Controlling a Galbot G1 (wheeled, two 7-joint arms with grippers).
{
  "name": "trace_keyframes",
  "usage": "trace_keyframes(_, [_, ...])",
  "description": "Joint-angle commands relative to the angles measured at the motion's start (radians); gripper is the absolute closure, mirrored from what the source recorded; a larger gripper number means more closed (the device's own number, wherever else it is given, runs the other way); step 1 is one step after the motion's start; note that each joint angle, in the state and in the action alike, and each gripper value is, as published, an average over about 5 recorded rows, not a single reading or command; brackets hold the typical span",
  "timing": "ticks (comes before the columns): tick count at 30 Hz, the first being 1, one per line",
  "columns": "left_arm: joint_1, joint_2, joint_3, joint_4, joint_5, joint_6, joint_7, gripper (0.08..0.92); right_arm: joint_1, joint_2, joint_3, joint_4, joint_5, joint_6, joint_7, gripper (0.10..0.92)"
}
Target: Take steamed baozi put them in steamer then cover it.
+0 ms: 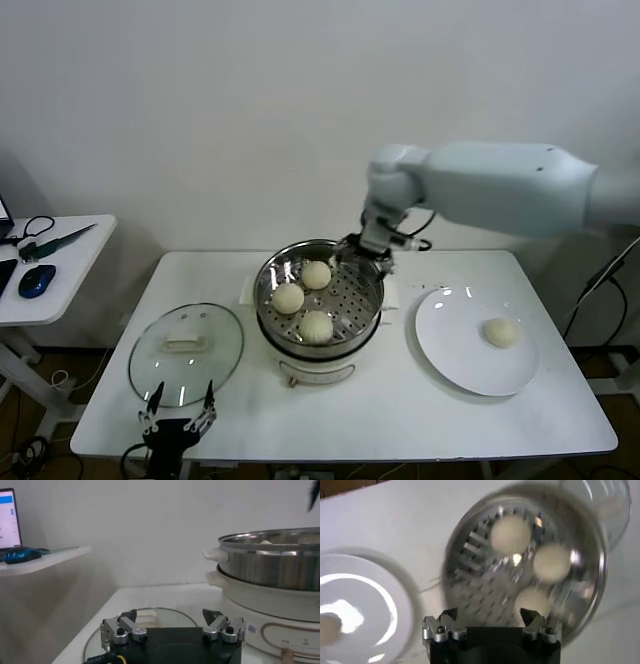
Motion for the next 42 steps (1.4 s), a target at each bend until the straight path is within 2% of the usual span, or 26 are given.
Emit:
trace_keyframes(1, [-0.002, 0.002, 0.001, 0.002, -0.001, 0.0, 0.0, 0.177, 0.131, -0.324, -0.182, -0.058, 0.265, -0.271, -0.101, 0.203])
trace_keyframes(7, [-0.01, 0.003, 0.004, 0.015, -0.002, -0.001, 0.002, 0.177, -0.12, -0.506, -0.024, -0.123, 0.091, -0.324, -0.079, 0.203])
trace_keyframes(13, [-0.011, -0.001, 0.002, 0.023, -0.002, 0.003, 0.004, 0.177, -0.481, -0.569, 0.308, -0.22, -0.069, -0.315, -0.068, 0.203])
trace_keyframes(19, [-0.013, -0.009, 0.002, 0.04, 0.006, 0.005, 0.004, 0.177, -0.689, -0.52, 0.517, -0.331, -0.142, -0.3, -0.062, 0.203])
trace_keyframes(28, [-0.003, -0.021, 0.001, 0.051, 0.02, 0.003, 0.004, 0.177, -0.776, -0.382, 0.604, -0.454, -0.215, -0.283, -0.039, 0.203])
trace_keyframes(42, [0.011, -0.024, -0.002, 0.042, 0.027, 0.0, 0.003, 0.177, -0.832, -0.323, 0.671, -0.509, -0.249, -0.29, -0.02, 0.204])
